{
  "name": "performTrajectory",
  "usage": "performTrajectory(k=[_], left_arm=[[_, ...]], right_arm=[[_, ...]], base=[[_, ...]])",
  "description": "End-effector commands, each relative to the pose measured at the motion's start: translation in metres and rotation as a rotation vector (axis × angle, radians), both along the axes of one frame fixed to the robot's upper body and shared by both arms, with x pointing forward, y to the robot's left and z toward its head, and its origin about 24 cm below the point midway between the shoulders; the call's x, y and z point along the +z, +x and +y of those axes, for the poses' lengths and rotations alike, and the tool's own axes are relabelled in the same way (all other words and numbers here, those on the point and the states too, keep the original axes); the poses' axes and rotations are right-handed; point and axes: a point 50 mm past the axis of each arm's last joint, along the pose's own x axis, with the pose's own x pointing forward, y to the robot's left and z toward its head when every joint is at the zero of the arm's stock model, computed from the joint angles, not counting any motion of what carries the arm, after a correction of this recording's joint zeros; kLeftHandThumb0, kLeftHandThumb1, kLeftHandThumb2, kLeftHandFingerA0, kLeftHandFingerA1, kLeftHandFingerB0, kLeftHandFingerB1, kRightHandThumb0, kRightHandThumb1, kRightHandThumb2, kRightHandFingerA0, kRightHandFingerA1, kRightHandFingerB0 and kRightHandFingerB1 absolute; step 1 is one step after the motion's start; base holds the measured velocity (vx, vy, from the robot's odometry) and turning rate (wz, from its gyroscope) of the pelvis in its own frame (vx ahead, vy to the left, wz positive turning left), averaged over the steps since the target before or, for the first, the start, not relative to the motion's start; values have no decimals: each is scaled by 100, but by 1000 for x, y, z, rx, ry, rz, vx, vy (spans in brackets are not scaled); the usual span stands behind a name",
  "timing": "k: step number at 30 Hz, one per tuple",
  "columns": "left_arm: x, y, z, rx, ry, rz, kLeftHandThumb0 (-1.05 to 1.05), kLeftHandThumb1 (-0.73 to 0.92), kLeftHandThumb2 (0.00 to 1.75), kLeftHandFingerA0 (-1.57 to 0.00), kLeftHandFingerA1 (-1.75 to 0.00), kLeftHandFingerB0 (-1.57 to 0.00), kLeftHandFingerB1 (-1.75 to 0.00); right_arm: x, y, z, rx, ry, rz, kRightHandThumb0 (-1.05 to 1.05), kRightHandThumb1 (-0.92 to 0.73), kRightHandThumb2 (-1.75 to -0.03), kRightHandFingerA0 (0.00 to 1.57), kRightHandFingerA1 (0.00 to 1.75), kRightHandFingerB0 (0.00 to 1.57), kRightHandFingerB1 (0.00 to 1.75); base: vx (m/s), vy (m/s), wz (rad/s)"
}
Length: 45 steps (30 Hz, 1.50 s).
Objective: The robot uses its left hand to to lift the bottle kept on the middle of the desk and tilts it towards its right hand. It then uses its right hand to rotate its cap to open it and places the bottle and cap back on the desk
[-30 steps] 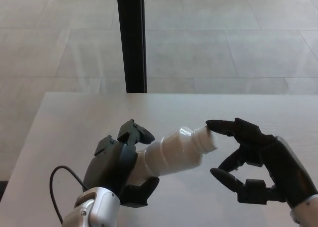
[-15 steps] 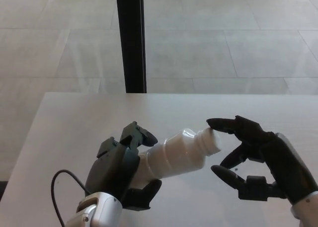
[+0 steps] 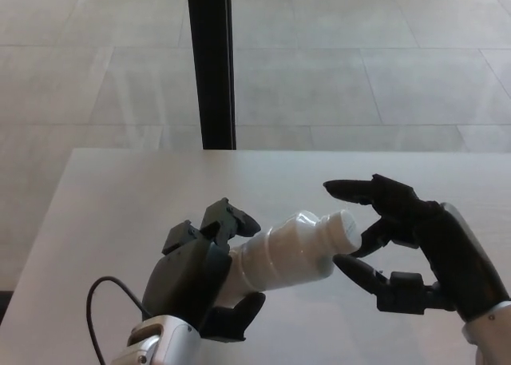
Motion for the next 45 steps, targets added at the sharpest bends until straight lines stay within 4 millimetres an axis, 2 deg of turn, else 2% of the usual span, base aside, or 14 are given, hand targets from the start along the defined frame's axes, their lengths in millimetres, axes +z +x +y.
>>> performTrajectory(k=[1,4,11,12,26,30,34,35,36,37,38,40,41,45], left_arm=[[3,-1,1,13,-2,-26,23,57,128,-96,-175,-85,-155],[2,-3,0,9,10,-25,19,57,124,-114,-169,-95,-141],[0,-3,0,5,-4,-33,23,55,130,-95,-175,-84,-158],[0,-3,0,5,-6,-36,19,52,136,-114,-174,-96,-149],[-2,-4,-1,-7,15,-58,21,55,126,-95,-175,-86,-151],[-2,-4,-2,-3,11,-51,17,55,125,-112,-170,-93,-140],[-2,-5,-2,-2,16,-57,21,56,122,-95,-175,-85,-149],[-2,-5,-3,2,16,-54,17,55,123,-113,-168,-93,-137],[-3,-5,-2,3,17,-58,22,56,123,-96,-175,-86,-146],[-4,-5,-2,3,16,-61,18,53,128,-113,-170,-94,-140],[-4,-5,-2,2,10,-63,18,52,133,-114,-172,-95,-144],[-4,-6,-2,3,4,-62,25,52,134,-96,-175,-87,-155],[-4,-6,-1,6,-6,-59,25,52,135,-97,-175,-87,-156],[-3,-6,-1,2,-16,-71,21,53,133,-98,-175,-86,-162]], right_arm=[[-4,0,-3,0,-48,28,-56,-60,-58,79,108,49,40],[-8,-2,-6,-2,-56,49,-54,-59,-58,84,115,49,40],[-13,-2,-11,-19,-96,89,-53,-59,-60,85,123,49,38],[-13,-2,-11,-18,-95,90,-53,-59,-59,87,120,50,38],[-7,2,-9,-10,-113,72,-52,-59,-59,89,117,48,39],[-3,4,-8,-4,-63,42,-59,-48,-82,92,116,26,47],[3,5,-7,8,-44,-11,-54,-60,-58,85,124,15,32],[7,6,-9,3,-35,-37,-55,-60,-59,85,122,10,32],[9,7,-11,-2,-20,-55,-58,-50,-83,89,112,5,42],[10,7,-12,-5,-15,-60,-56,-60,-58,87,120,11,31],[11,8,-14,-11,-19,-63,-41,-39,-91,95,108,0,46],[14,9,-18,-26,-36,-67,-41,-39,-91,96,108,0,45],[15,10,-21,-31,-38,-67,-56,-61,-59,90,119,12,32],[13,10,-36,-72,-33,-32,-63,-48,-83,92,105,9,43]], base=[[0,0,0],[0,0,0],[0,0,0],[0,0,0],[0,0,0],[0,0,0],[0,0,0],[0,0,0],[0,0,0],[0,0,0],[0,0,0],[0,0,0],[0,0,0],[0,0,0]])
